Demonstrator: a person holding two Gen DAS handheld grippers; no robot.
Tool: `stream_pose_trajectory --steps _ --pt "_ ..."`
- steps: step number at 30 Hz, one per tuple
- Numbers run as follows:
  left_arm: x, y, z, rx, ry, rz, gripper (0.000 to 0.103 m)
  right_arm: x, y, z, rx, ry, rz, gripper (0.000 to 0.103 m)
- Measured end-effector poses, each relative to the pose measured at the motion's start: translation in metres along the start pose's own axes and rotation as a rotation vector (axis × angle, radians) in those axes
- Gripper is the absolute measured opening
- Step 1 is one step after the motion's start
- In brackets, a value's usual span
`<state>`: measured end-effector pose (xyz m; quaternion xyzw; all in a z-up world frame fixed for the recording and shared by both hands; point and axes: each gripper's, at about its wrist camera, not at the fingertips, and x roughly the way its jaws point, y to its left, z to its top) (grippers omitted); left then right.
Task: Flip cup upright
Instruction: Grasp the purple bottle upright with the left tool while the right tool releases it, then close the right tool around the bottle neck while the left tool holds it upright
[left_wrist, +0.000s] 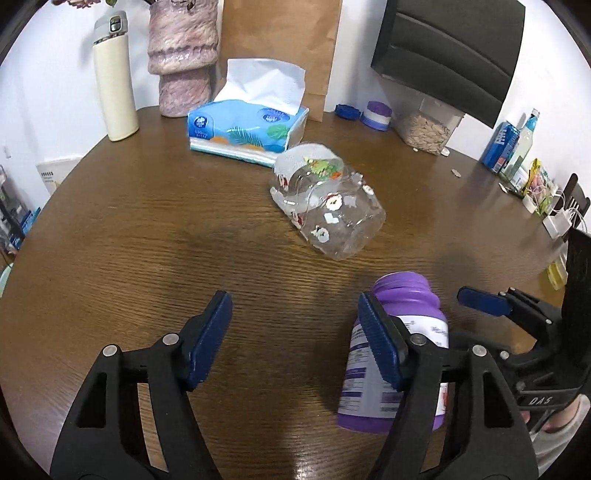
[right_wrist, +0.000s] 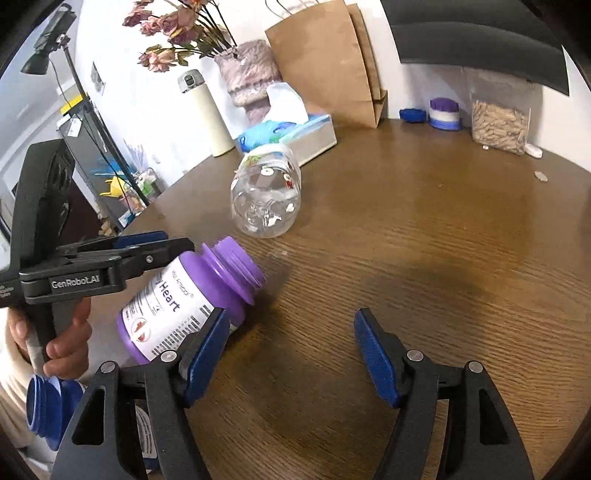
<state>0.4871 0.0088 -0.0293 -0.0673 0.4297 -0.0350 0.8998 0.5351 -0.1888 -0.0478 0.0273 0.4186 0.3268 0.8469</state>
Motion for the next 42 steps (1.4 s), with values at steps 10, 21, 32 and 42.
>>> stream_pose_trajectory --steps 10,21,32,42 --pt "0.038 -0.065 -0.002 0.290 0.319 -0.100 0.063 -0.033 -0.023 -0.004 0.077 -0.081 -0.104 0.075" --pt "0.005 -0.084 0.002 0.312 0.153 -0.005 0.059 -0.064 -0.053 0.000 0.171 -0.166 -0.159 0.075" --pt "-0.139 -0.051 -0.001 0.231 -0.281 0.002 0.059 -0.132 0.043 0.024 0.075 -0.285 0.037 0.089" --pt "-0.199 -0.019 -0.056 0.242 -0.551 -0.196 0.059 -0.133 0.175 0.078 0.019 -0.168 0.385 0.089"
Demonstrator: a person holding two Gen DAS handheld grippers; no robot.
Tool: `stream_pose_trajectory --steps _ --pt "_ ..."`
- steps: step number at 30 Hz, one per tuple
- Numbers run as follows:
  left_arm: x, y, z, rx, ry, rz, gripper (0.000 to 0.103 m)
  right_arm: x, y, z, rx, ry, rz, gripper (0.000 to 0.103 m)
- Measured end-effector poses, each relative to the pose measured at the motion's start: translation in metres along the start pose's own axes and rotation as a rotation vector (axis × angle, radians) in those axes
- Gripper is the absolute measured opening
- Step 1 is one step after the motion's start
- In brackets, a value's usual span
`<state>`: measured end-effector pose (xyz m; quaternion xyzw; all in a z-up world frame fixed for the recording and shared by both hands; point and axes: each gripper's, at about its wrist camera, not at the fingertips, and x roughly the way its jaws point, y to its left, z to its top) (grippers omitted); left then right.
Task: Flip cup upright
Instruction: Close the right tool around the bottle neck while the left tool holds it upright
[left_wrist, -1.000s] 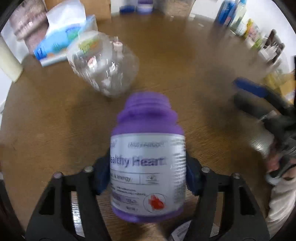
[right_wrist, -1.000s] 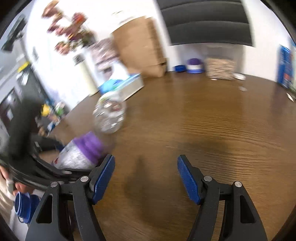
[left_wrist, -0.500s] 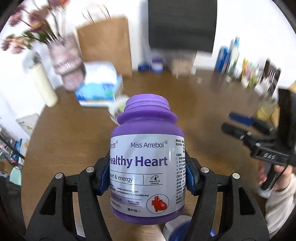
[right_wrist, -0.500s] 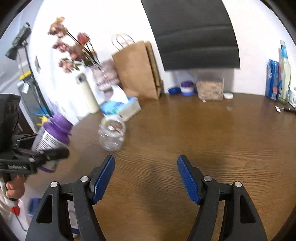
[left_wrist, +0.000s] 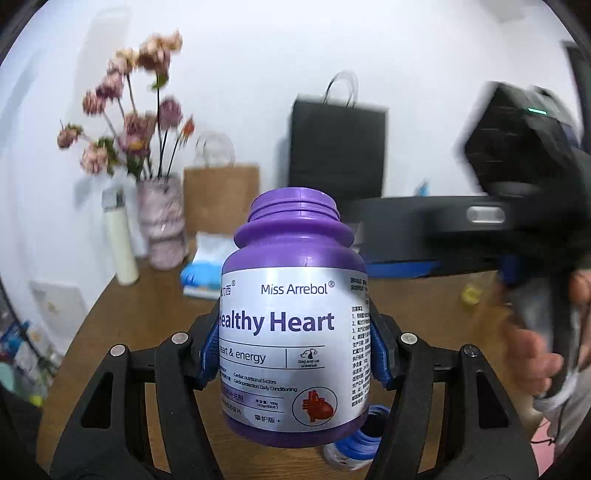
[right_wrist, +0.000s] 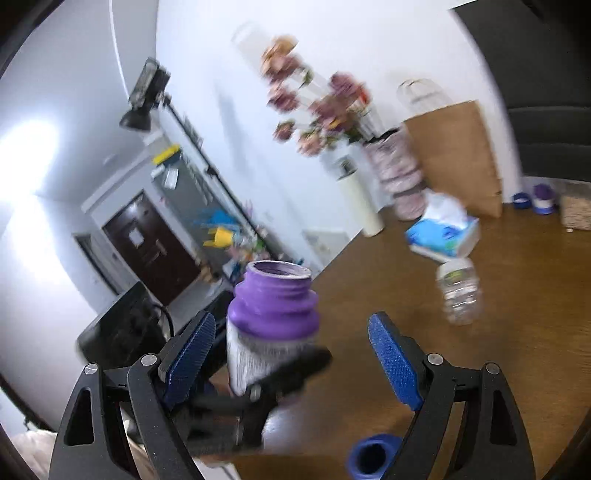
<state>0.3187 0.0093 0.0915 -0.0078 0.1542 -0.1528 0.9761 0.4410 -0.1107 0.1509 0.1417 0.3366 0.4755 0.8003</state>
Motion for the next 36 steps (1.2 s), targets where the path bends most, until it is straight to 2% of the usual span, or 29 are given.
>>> stream_pose_trajectory --steps 2,4,8,10,11,12,13,15,21,26,32,36 --pt "-0.015 -0.002 -0.003 0.024 -0.054 -0.039 0.059 0.013 0.016 -0.002 -0.016 0.023 0.004 0.086" --pt "-0.023 0.000 -0.007 0.018 -0.060 -0.076 0.060 0.021 0.032 -0.006 -0.054 0.030 0.004 0.067" --pt "-0.030 0.012 -0.011 0.012 -0.051 -0.097 0.061 0.032 0.060 -0.016 -0.168 0.029 -0.101 0.067" --pt "-0.029 0.017 -0.012 0.005 -0.022 -0.112 0.090 0.036 0.068 -0.017 -0.221 0.031 -0.156 0.067" --pt "-0.030 0.021 -0.014 -0.001 -0.009 -0.140 0.090 0.037 0.075 -0.020 -0.288 0.014 -0.221 0.067" --pt "-0.032 0.027 -0.016 -0.022 -0.007 -0.167 0.087 0.038 0.081 -0.024 -0.357 -0.004 -0.270 0.067" --pt "-0.033 0.032 -0.017 -0.044 -0.013 -0.183 0.070 0.041 0.090 -0.032 -0.448 -0.027 -0.321 0.067" --pt "-0.033 0.040 -0.021 -0.081 -0.001 -0.257 0.061 0.043 0.095 -0.040 -0.484 -0.031 -0.311 0.067" --pt "-0.033 0.039 -0.028 -0.082 0.002 -0.232 0.061 0.046 0.084 -0.044 -0.428 -0.039 -0.287 0.067" --pt "-0.028 0.042 -0.034 -0.086 0.013 -0.215 0.060 0.055 0.085 -0.051 -0.471 -0.053 -0.306 0.068" --pt "-0.005 0.051 -0.052 -0.116 0.086 -0.170 0.060 0.078 0.058 -0.062 -0.479 -0.042 -0.274 0.068" --pt "0.009 0.050 -0.064 -0.102 0.137 -0.132 0.060 0.092 0.038 -0.069 -0.437 -0.010 -0.279 0.068"
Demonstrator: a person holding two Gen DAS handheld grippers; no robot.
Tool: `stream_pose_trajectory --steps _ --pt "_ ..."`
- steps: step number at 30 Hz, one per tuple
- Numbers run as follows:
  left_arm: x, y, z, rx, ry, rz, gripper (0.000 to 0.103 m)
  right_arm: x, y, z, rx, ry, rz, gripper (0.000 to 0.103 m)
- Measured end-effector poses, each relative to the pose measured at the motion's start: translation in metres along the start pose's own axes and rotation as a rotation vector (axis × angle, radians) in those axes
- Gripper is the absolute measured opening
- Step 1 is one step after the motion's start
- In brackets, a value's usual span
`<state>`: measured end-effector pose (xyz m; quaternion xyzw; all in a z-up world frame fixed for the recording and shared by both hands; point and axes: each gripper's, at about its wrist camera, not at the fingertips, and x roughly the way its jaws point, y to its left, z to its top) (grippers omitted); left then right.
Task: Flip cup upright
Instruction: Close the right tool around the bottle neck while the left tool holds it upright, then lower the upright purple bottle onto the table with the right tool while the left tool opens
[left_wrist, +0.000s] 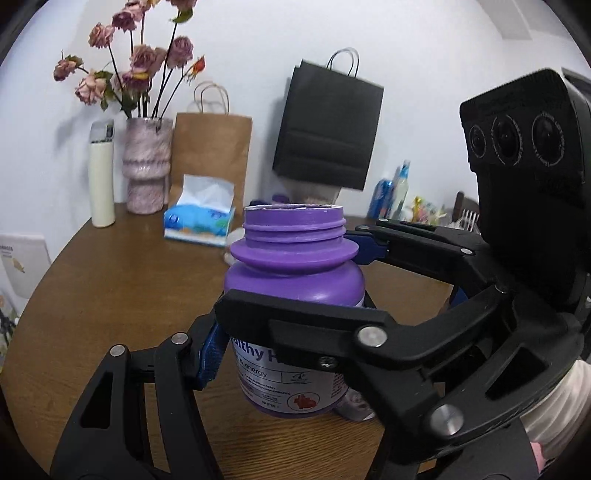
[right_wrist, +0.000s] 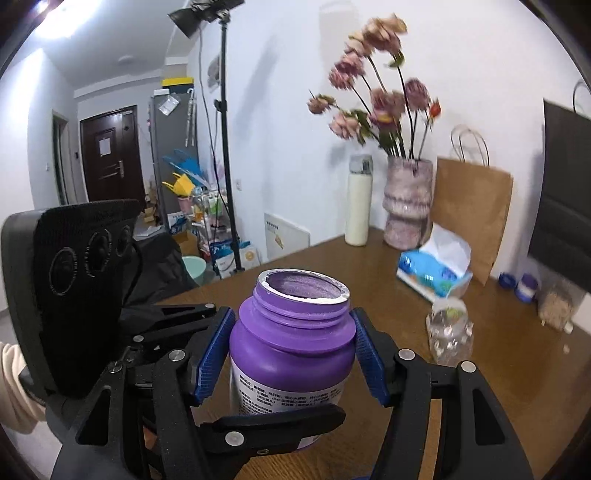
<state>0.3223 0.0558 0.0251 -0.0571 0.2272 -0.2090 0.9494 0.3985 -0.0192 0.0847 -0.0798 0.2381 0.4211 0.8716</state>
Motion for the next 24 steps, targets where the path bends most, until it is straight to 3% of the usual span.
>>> stream_pose_trajectory --steps 3,5,6,9,12,14,15,18,24 --pt "0.005 -0.001 -0.006 0.013 0.008 0.004 0.060 0.009 -0.006 -0.006 0.031 0.044 0.002 0.070" --pt "0.007 -0.004 -0.009 0.029 0.005 0.016 0.060 0.001 0.005 -0.009 -0.059 -0.033 -0.099 0.070" --pt "0.008 -0.005 -0.009 0.029 0.004 0.018 0.060 0.001 0.005 -0.010 -0.067 -0.033 -0.107 0.070" --pt "0.011 -0.007 -0.012 0.014 0.026 0.000 0.060 0.002 -0.002 -0.014 -0.031 -0.006 -0.068 0.070" --pt "0.019 -0.011 -0.020 -0.014 0.078 0.004 0.060 0.004 -0.010 -0.024 0.020 0.035 -0.038 0.070" --pt "0.023 -0.015 -0.031 -0.027 0.104 0.008 0.062 0.004 -0.011 -0.034 0.033 0.067 -0.058 0.064" --pt "0.027 -0.018 -0.035 -0.022 0.131 -0.004 0.068 0.004 -0.011 -0.040 0.026 0.079 -0.070 0.058" --pt "0.039 -0.022 -0.046 -0.034 0.236 0.002 0.081 0.002 -0.014 -0.056 0.010 0.118 -0.134 0.058" --pt "0.050 -0.024 -0.057 -0.087 0.322 -0.002 0.081 -0.008 -0.032 -0.073 0.043 0.136 -0.163 0.059"
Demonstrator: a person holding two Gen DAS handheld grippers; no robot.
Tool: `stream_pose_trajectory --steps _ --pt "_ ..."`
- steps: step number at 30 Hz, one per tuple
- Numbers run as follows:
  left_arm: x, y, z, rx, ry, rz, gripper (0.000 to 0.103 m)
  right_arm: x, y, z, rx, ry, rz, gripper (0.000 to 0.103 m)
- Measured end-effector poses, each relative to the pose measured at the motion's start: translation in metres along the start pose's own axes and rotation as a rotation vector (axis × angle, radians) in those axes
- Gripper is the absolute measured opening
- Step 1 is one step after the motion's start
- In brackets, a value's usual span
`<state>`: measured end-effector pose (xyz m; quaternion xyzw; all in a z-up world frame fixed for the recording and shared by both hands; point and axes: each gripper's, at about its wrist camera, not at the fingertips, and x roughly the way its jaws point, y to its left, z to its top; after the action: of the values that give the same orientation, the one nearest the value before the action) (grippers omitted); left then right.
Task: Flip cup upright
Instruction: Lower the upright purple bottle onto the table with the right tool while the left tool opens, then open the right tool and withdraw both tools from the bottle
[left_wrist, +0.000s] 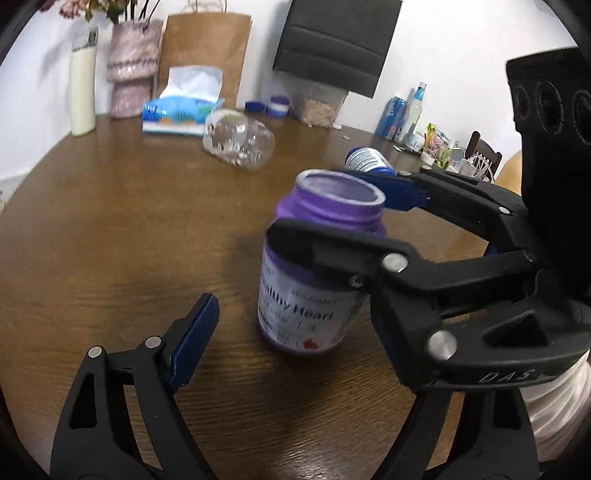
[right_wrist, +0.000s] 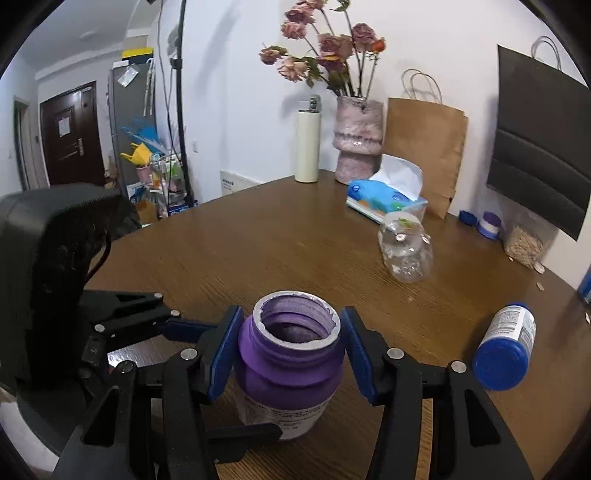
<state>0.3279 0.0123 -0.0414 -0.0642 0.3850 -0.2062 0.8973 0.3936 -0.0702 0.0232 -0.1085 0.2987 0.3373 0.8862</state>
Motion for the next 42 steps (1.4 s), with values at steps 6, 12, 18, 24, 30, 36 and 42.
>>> stream_pose_trajectory --steps 6,12,18,24,30,36,42 --pt "-0.004 -0.003 -0.006 0.013 0.000 0.031 0.082 -0.005 0.002 -0.008 -0.016 0.018 0.019 0.059" --pt "-0.004 -0.007 -0.007 0.028 -0.003 0.059 0.083 -0.003 0.001 -0.010 0.009 0.015 0.019 0.064" --pt "-0.022 -0.006 -0.012 0.014 -0.052 0.089 0.084 -0.018 -0.005 -0.013 0.064 0.008 0.018 0.073" --pt "-0.086 0.008 -0.027 -0.130 -0.293 0.232 0.099 -0.073 -0.023 -0.029 0.157 -0.045 -0.157 0.082" --pt "-0.115 -0.008 -0.027 -0.101 -0.381 0.325 0.100 -0.110 -0.024 -0.040 0.242 -0.098 -0.233 0.087" --pt "-0.125 -0.032 -0.027 0.010 -0.446 0.376 0.103 -0.125 -0.013 -0.040 0.210 -0.137 -0.243 0.087" --pt "-0.132 -0.034 -0.045 -0.047 -0.446 0.398 0.103 -0.133 -0.006 -0.050 0.236 -0.158 -0.267 0.087"
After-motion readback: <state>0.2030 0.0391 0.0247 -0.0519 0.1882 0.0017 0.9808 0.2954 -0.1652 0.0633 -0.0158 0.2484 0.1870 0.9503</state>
